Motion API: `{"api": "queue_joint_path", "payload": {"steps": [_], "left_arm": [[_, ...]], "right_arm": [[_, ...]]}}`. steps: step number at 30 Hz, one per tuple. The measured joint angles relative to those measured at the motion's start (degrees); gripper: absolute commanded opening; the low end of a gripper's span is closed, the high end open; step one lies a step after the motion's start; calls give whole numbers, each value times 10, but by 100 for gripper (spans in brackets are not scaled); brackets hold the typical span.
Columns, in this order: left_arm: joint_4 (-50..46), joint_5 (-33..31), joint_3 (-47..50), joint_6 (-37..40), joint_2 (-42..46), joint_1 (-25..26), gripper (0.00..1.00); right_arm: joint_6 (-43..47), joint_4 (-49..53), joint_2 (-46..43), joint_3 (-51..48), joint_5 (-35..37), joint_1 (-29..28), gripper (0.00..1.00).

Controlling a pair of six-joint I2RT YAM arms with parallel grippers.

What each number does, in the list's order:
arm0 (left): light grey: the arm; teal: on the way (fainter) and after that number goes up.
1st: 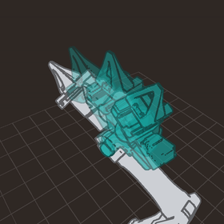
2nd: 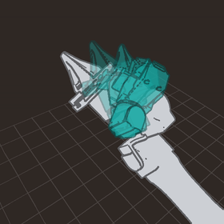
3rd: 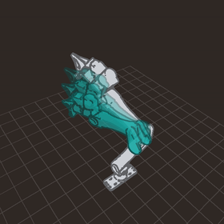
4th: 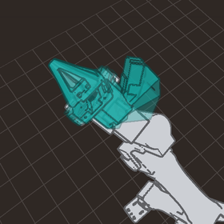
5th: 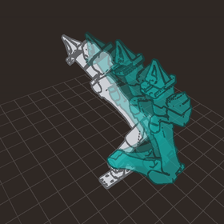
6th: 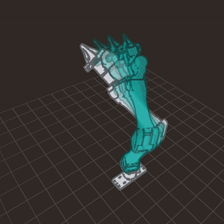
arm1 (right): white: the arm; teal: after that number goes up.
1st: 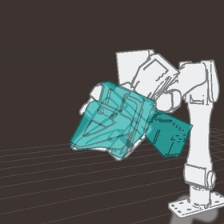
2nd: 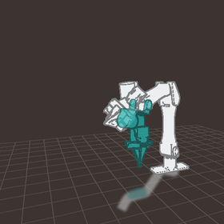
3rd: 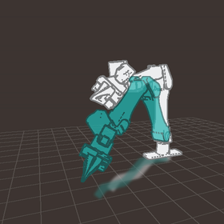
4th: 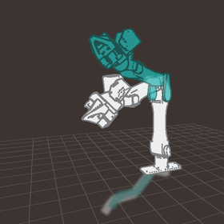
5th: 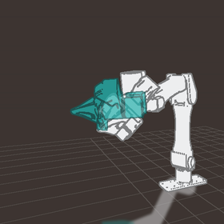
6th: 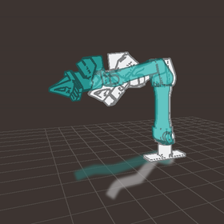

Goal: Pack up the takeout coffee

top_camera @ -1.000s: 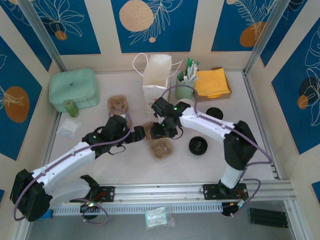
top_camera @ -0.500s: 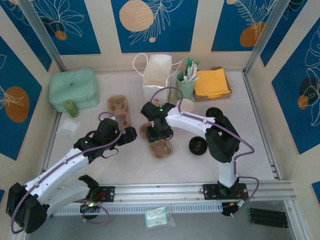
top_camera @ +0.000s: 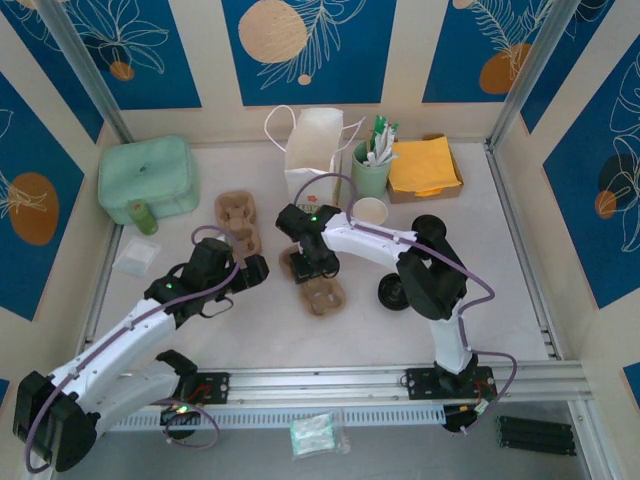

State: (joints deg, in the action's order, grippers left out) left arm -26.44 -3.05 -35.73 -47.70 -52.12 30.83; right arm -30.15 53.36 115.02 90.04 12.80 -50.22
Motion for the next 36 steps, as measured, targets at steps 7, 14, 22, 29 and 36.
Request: {"api": "queue_joint_path", "payload": {"steps": [7,14,22,29,36], "left_arm": [[0,2,0,0,3,-4,100],[0,5,1,0,7,-7,99],[-3,7,2,0,15,-7,100],[-14,7,2,0,26,-7,99],[-35,6,-32,4,30,-7,99]], "right_arm": [[2,1,3,0,8,-5,50],[7,1,14,1,24,-17,49],[14,2,14,2,39,-23,36],[12,3,9,1,40,-24,30],[8,8,-56,-25,36,-31,29]]}}
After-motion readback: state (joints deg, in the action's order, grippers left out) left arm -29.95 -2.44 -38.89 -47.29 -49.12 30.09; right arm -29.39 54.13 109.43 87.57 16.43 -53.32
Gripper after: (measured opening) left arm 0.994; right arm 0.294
